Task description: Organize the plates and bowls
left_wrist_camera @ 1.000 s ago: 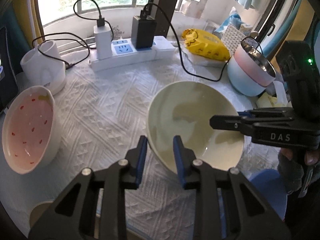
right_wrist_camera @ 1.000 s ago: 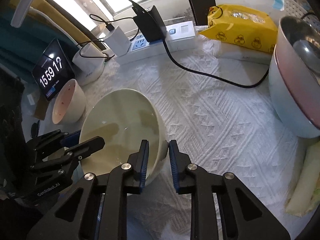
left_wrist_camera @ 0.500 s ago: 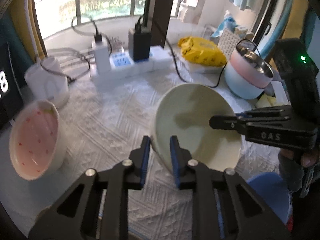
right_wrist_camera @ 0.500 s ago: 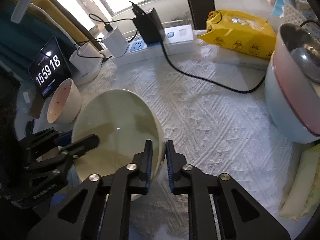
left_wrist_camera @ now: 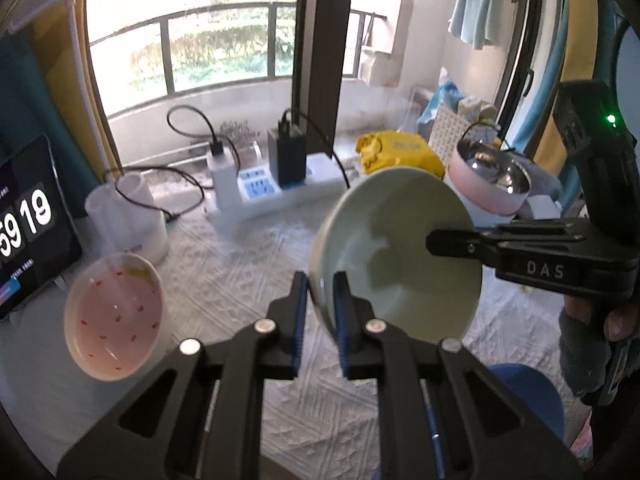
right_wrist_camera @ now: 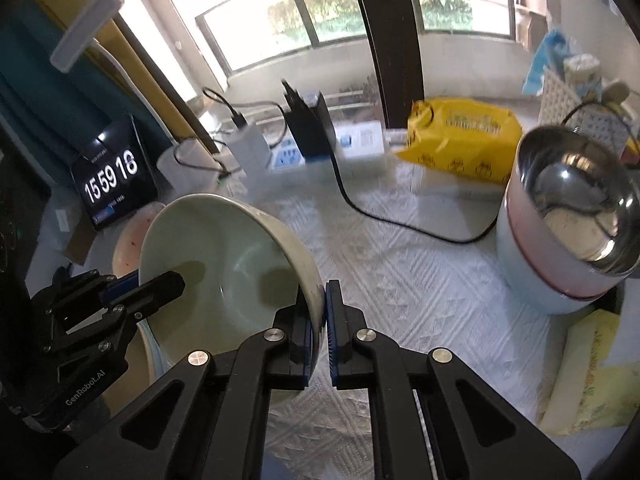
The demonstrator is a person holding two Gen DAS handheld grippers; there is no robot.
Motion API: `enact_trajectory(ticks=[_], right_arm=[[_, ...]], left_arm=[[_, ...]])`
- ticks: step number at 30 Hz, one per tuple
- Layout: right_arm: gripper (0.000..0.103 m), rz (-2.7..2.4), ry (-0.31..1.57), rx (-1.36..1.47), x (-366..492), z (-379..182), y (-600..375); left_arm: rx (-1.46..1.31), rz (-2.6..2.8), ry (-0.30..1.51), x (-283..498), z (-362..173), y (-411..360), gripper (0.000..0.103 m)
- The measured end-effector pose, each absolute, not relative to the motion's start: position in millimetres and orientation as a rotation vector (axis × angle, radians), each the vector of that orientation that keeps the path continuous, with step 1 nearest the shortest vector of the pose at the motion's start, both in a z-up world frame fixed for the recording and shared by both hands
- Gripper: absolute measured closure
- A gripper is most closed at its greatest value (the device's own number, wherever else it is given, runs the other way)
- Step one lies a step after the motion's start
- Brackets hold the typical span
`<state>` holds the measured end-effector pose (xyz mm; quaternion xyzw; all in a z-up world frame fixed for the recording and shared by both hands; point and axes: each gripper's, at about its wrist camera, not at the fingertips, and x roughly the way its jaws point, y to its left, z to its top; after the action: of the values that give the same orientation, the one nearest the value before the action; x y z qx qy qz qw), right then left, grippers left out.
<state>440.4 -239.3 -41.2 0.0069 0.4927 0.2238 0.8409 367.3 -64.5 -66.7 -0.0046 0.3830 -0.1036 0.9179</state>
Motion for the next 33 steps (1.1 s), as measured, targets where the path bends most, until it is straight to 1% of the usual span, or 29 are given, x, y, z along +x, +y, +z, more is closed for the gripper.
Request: enact_trajectory(ticks=[12, 33], right_arm=[[0.095, 0.468, 0.989, 0.022, 416.0, -5.6, -241.4], [0.095, 0.456, 0.989, 0.028, 360.4, 12.4, -244.7]], left_arm=[[-0.012, -0.228, 0.728, 338.2, -38.5, -65.5, 0.090], [-0.028, -0.262, 0.721, 283.5, -26.3, -66.7, 0.090]])
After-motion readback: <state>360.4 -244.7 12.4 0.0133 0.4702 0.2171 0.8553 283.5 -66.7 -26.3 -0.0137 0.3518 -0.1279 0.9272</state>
